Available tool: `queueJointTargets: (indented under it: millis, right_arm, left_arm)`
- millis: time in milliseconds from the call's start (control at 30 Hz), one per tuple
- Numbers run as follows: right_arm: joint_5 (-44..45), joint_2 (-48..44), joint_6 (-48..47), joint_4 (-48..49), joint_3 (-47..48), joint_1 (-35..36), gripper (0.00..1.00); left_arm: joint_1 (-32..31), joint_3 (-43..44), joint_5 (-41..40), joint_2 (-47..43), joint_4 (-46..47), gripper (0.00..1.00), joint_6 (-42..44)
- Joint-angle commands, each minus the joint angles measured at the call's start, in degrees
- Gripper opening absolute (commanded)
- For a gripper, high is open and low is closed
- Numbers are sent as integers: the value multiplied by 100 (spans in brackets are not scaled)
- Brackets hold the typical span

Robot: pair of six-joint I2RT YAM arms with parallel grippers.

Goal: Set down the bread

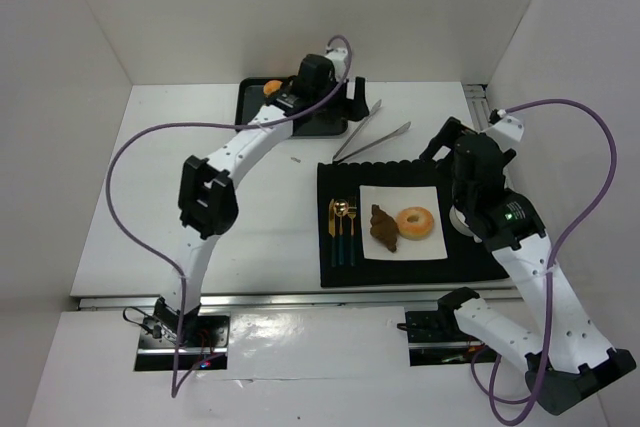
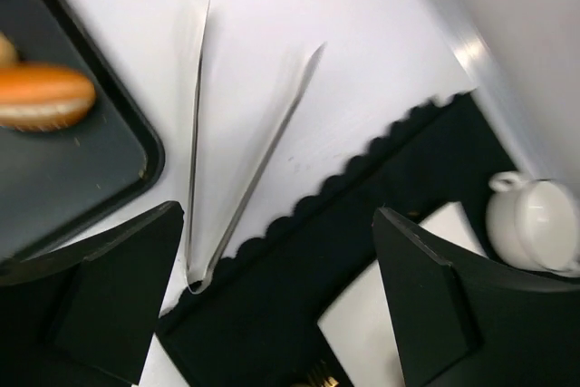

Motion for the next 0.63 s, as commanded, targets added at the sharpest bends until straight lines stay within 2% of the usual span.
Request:
queueJointTargets:
  millis: [0,200,267,400,467,600]
  right_arm:
    - [4,97,114,-25,-103,-9,100]
    - [-101,737,342,-349,-156,-9,100]
    - [-22,1019,474,-490,-95,-9,100]
    - [-408,1600,536,-622,-16,-9,100]
    - [-558,1793,536,-535,-16,-9,100]
    - [-708,2031,536,-411,-139,-9,100]
  left_arm:
    - [-20,-146,119,-1369,340,99,258]
    - [-20,-1367,191,-2907,16,99,196]
    - [-20,-1947,25,-3285,-46,99,196]
    - [-20,-3177,-205,-4382,14,99,335]
    - [-20,-4044,-292,-4666,313,99,468]
    - [49,-4419,-311,-4869,69,99,198]
